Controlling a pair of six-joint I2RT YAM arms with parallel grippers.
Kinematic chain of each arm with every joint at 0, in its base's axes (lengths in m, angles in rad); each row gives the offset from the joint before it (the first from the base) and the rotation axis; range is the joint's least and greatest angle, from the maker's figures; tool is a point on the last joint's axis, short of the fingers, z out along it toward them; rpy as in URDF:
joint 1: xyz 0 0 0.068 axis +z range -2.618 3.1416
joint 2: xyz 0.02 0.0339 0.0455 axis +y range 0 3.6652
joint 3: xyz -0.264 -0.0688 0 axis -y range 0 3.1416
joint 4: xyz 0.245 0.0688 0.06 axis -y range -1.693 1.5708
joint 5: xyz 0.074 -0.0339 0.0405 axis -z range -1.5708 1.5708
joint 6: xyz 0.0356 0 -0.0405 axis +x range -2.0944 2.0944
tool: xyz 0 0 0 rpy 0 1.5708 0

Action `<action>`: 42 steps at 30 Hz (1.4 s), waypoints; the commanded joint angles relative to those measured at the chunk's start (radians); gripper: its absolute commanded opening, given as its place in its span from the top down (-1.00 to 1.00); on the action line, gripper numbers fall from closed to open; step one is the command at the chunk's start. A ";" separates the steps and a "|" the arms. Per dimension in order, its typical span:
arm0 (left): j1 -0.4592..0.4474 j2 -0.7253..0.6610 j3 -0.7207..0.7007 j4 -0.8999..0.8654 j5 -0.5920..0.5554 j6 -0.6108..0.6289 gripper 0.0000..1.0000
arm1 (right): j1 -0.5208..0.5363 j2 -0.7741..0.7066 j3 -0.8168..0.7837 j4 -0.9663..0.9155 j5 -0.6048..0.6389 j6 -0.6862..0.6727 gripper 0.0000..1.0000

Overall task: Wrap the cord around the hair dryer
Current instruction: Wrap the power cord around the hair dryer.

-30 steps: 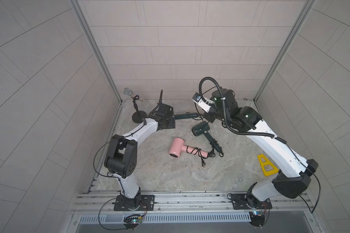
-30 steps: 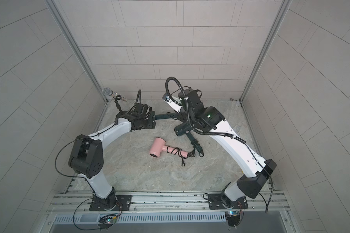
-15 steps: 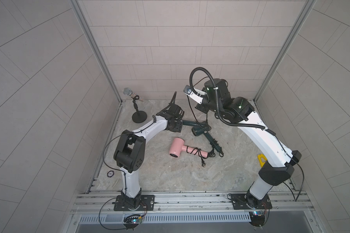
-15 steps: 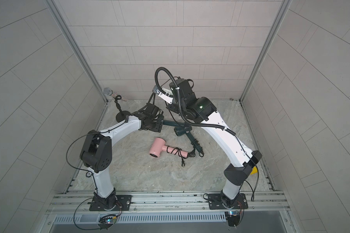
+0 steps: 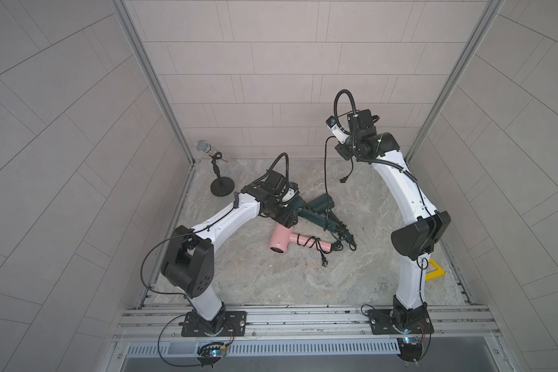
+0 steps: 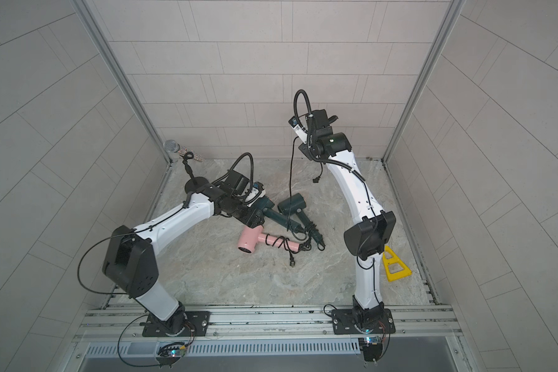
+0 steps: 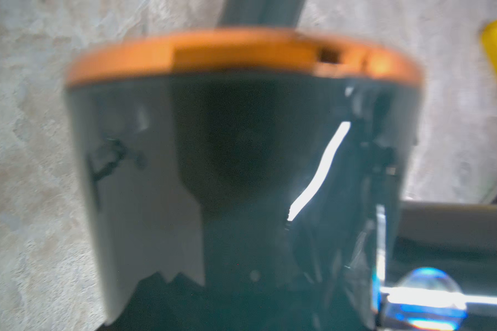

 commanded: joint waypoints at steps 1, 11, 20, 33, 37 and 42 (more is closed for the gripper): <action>0.014 -0.130 -0.055 0.139 0.212 -0.007 1.00 | -0.014 0.036 -0.021 -0.023 -0.048 0.082 1.00; 0.385 -0.224 -0.291 0.823 0.179 -0.685 1.00 | 0.014 -0.123 -0.463 0.179 -0.093 0.157 1.00; 0.400 -0.103 -0.193 0.615 -0.275 -0.625 1.00 | 0.128 -0.362 -0.788 0.221 -0.058 0.187 1.00; 0.383 0.098 -0.132 0.577 -0.740 -0.515 1.00 | 0.541 -0.675 -0.874 0.023 0.147 0.204 1.00; 0.379 0.129 -0.117 0.574 -0.749 -0.534 1.00 | 0.615 -0.689 -0.847 -0.021 0.161 0.215 1.00; 0.366 0.143 -0.104 0.570 -0.770 -0.519 1.00 | 0.683 -0.696 -0.801 -0.052 0.167 0.222 1.00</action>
